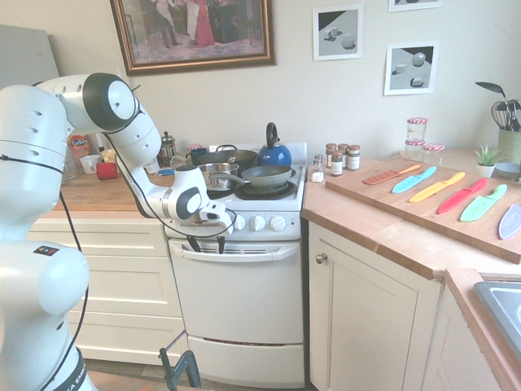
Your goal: Open the oven
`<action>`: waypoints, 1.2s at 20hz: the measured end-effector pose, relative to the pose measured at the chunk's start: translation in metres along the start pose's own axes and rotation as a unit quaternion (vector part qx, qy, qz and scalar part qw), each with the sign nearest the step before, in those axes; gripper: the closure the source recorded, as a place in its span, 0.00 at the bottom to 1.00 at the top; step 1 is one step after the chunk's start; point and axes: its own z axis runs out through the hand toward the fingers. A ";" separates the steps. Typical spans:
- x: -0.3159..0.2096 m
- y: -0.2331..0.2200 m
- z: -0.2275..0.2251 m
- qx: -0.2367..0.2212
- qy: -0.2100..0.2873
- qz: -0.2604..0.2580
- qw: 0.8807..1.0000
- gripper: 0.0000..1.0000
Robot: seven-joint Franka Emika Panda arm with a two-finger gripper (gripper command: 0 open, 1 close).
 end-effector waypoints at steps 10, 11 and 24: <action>-0.048 0.102 0.043 -0.009 -0.033 0.004 0.999 0.00; -0.061 0.121 0.048 -0.016 -0.038 0.002 0.999 0.00; -0.095 0.201 0.034 -0.005 -0.037 -0.009 0.999 0.00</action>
